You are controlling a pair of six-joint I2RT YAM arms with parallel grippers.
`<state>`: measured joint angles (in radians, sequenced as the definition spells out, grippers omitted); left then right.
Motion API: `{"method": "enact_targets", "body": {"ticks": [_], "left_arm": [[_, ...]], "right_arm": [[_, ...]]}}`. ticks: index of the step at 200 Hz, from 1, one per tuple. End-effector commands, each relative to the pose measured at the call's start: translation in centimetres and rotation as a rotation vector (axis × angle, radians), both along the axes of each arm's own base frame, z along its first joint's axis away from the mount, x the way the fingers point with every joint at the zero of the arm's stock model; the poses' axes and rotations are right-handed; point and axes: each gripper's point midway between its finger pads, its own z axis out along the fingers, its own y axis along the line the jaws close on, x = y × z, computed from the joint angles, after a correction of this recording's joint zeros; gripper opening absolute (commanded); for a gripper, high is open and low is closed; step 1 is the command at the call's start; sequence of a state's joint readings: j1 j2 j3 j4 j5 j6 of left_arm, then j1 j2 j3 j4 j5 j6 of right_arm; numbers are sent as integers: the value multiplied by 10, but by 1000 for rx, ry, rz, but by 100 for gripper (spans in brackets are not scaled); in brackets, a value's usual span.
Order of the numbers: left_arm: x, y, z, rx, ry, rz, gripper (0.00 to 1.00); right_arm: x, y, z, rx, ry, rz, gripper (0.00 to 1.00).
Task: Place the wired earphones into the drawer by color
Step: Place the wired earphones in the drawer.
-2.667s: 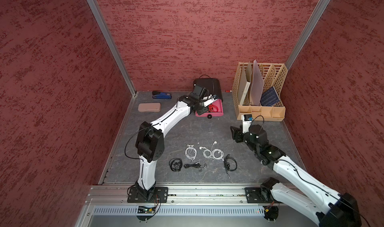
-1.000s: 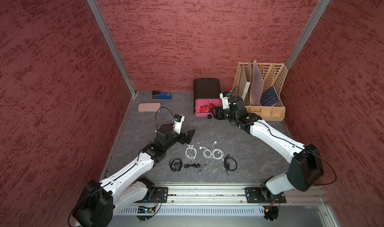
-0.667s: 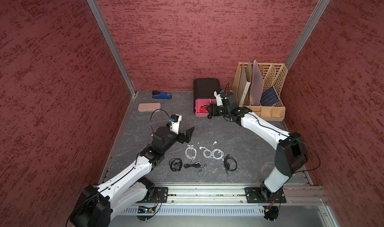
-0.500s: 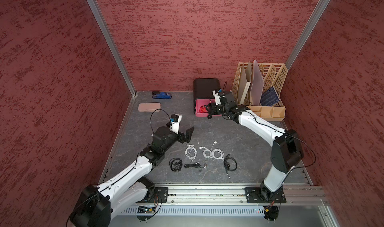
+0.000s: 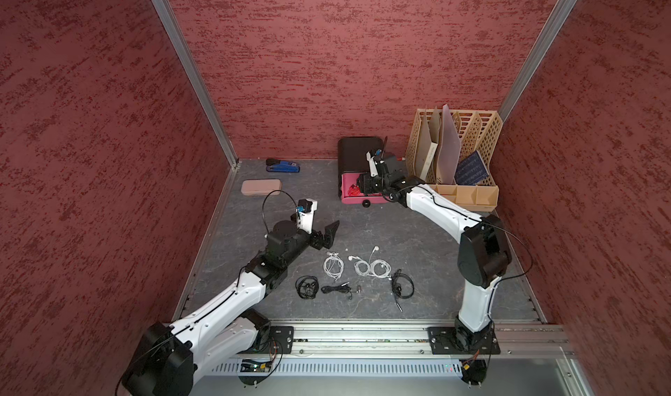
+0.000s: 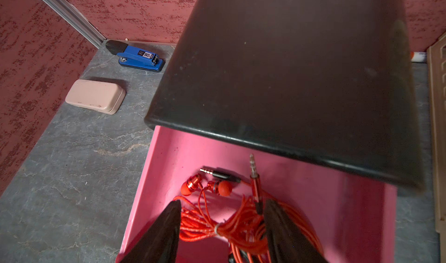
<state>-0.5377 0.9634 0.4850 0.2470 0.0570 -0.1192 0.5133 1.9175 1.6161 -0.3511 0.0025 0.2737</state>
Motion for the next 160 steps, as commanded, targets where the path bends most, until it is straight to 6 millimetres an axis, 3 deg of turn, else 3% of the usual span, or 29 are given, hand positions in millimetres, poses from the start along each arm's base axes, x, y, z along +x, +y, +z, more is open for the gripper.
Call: {"method": "enact_targets", "body": {"ticks": [1,83,160], "left_arm": [[3,2,2,-5,-14,11,100],[2,2,4,-6,-17,10,100],[1,2,5,-11,-20,6,100]], "right_arm": [[10,-5,6,-25,-23,-25,60],[-2,9,-2,27,61,38,59],[-23,7,7,79,112,50,58]]}}
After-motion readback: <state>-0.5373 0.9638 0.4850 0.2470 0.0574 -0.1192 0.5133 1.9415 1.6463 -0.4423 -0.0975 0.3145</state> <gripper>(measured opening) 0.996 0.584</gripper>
